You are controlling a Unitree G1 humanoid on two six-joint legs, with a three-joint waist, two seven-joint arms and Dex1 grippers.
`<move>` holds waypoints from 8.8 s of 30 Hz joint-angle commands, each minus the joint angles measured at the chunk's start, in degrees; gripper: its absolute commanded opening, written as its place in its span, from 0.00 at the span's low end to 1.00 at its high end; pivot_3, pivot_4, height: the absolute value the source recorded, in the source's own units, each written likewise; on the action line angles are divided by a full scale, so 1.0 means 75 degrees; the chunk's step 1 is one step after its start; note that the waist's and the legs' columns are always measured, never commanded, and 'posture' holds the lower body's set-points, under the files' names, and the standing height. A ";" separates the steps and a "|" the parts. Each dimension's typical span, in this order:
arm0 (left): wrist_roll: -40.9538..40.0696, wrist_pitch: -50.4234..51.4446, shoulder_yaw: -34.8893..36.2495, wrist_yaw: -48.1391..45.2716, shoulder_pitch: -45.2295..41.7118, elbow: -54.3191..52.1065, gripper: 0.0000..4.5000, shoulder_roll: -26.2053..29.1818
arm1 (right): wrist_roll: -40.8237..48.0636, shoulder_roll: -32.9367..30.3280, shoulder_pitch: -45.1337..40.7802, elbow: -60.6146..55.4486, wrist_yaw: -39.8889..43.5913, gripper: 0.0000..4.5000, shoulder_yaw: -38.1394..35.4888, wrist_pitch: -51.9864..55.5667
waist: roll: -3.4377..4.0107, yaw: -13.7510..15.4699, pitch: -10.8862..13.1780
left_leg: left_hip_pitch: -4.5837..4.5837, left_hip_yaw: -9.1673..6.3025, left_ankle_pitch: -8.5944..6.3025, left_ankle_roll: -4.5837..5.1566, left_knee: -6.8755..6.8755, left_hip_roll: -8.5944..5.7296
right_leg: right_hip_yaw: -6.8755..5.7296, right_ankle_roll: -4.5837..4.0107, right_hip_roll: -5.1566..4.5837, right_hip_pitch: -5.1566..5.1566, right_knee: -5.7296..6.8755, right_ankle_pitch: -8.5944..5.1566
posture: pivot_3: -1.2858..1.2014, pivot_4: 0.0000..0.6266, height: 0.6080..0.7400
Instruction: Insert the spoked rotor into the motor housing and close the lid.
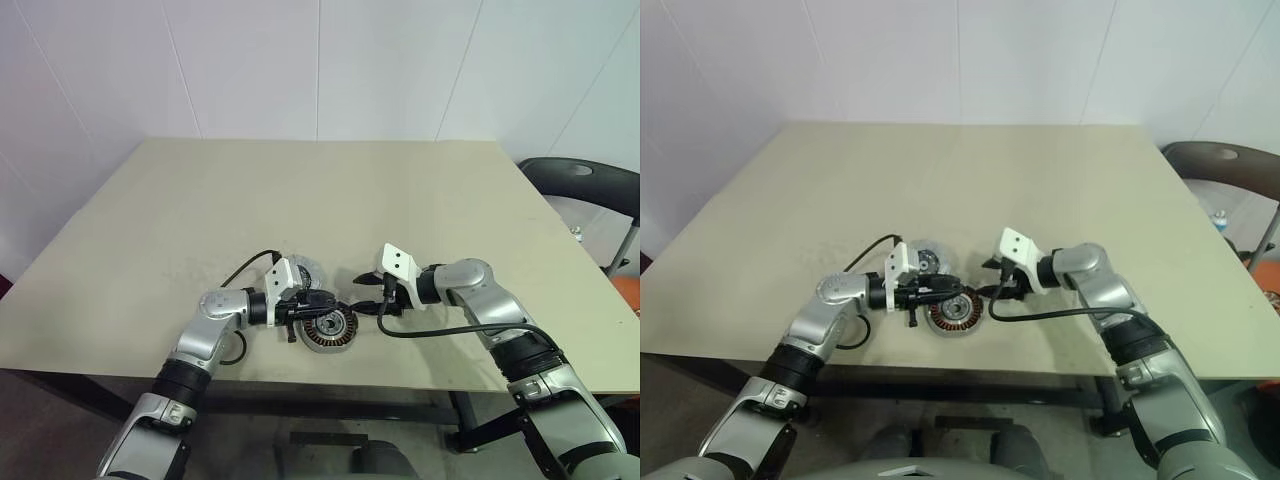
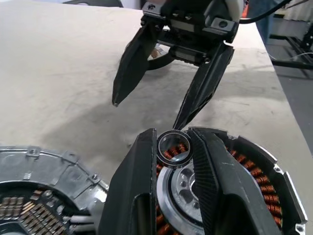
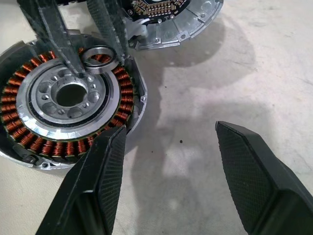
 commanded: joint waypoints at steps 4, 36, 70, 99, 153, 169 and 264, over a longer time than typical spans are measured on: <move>0.0130 0.0356 -0.0310 -0.0376 -0.0138 -0.0453 0.16 0.0349 | -0.0096 0.0025 0.0016 -0.0047 -0.0095 0.68 0.0027 -0.0047 | 0.0000 -0.0004 0.0000 | 0.0000 0.0000 0.0000 0.0000 0.0001 0.0000 | 0.0000 -0.0003 0.0000 0.0001 0.0001 -0.0001 | 0.52 0.00 1.00; 0.0303 0.0693 -0.0650 -0.0194 0.0085 -0.0669 0.16 0.0386 | 0.1484 -0.0831 0.0679 -0.1945 0.0597 0.68 -0.0686 0.1303 | -0.0002 0.0018 -0.0001 | 0.0000 0.0000 0.0000 0.0000 0.0012 0.0000 | 0.0005 -0.0017 0.0000 -0.0001 0.0008 -0.0010 | 0.52 0.00 1.00; 0.0747 0.0124 -0.0569 0.0784 -0.0210 -0.0316 0.84 -0.0009 | 0.1393 -0.0852 0.0644 -0.1539 0.0503 0.68 -0.0699 0.1065 | -0.0007 0.0018 -0.0005 | 0.0005 -0.0012 -0.0003 0.0004 0.0096 -0.0001 | 0.0008 -0.0021 -0.0001 0.0029 0.0048 -0.0012 | 0.52 0.00 1.00; 0.0329 0.1083 -0.0650 0.0208 0.0048 -0.0782 0.02 0.0103 | 0.1070 -0.0736 0.0547 -0.0931 0.0238 0.68 -0.0671 0.0603 | -0.0015 -0.0013 0.0001 | -0.0001 -0.0003 -0.0003 0.0004 0.0109 -0.0003 | 0.0036 -0.0018 0.0003 -0.0009 0.0098 -0.0016 | 0.52 0.00 1.00; 0.0788 0.1441 -0.1323 0.0174 0.0171 -0.0616 0.02 0.0731 | 0.0993 -0.0393 0.0298 -0.0386 -0.0233 0.68 -0.0777 0.0146 | -0.0045 -0.0172 0.0012 | 0.0000 0.0013 -0.0013 0.0017 0.0077 -0.0009 | 0.0095 -0.0018 0.0028 -0.0056 0.0098 -0.0018 | 0.52 0.00 1.00; -0.2397 0.3008 0.0916 0.0209 -0.0128 -0.1596 0.02 -0.0581 | 0.0881 -0.0212 0.0349 -0.0064 -0.0340 0.68 -0.0731 0.0023 | -0.0065 -0.0192 0.0027 | -0.0009 0.0009 -0.0015 0.0022 0.0091 -0.0019 | 0.0121 -0.0012 0.0040 -0.0052 0.0099 -0.0019 | 0.52 0.00 1.00; -0.4166 0.3580 0.3002 0.1949 0.2764 -0.4328 0.00 0.1249 | 0.6095 0.0182 0.0886 0.1165 -0.2227 0.06 -0.6620 0.6233 | -0.0076 -0.0202 0.0059 | -0.0011 0.0024 -0.0017 0.0022 0.0087 -0.0018 | 0.0152 -0.0015 0.0046 -0.0065 0.0099 -0.0020 | 0.52 0.00 1.00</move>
